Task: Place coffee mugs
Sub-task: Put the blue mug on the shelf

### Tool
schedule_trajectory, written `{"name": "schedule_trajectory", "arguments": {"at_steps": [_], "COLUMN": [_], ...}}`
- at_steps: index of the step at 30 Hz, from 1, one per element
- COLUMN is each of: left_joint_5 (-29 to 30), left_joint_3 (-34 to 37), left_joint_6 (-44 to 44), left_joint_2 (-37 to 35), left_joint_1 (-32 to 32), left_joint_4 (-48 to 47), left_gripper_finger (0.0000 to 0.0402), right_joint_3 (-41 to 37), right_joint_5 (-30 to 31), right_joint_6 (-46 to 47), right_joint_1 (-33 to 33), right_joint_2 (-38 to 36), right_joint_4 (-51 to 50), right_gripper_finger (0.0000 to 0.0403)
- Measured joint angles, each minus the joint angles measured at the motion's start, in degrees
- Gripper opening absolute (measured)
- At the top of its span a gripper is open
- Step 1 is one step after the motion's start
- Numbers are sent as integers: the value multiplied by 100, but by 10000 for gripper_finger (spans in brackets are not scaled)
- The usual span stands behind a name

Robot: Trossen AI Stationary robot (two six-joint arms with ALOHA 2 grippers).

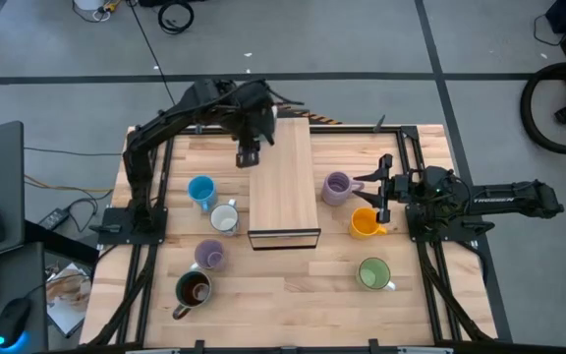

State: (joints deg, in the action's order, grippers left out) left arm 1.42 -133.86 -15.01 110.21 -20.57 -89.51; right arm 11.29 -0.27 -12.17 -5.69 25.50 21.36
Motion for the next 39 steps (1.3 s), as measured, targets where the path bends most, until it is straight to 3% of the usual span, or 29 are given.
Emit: {"name": "schedule_trajectory", "arguments": {"at_steps": [4,11,17,23,28,39], "left_joint_5": [69,346,320,556,772,610], "left_joint_3": [594,2567,4362,5749,6494,7374], "left_joint_6": [154,503,1980,4075,5175,5330], "left_joint_2": [-348,-1509,-2471,-2834,-2778,-2772], "left_joint_1": [140,213,219,200,116,-516], "left_joint_4": [-22,162,510,847,1232,2751], "left_gripper_finger": [161,145,143,143,143,143], "right_joint_3": [0,-2,-2,-2,-2,-2], "right_joint_5": [-160,-190,-86,-87,-86,-88], "right_joint_6": [138,171,194,213,199,105], "right_joint_1": [2,2,0,1,2,0], "right_joint_2": [1,10,10,10,10,15], "right_joint_4": [-75,-144,-124,3,8,83], "right_gripper_finger": [171,171,171,171,171,171]}}
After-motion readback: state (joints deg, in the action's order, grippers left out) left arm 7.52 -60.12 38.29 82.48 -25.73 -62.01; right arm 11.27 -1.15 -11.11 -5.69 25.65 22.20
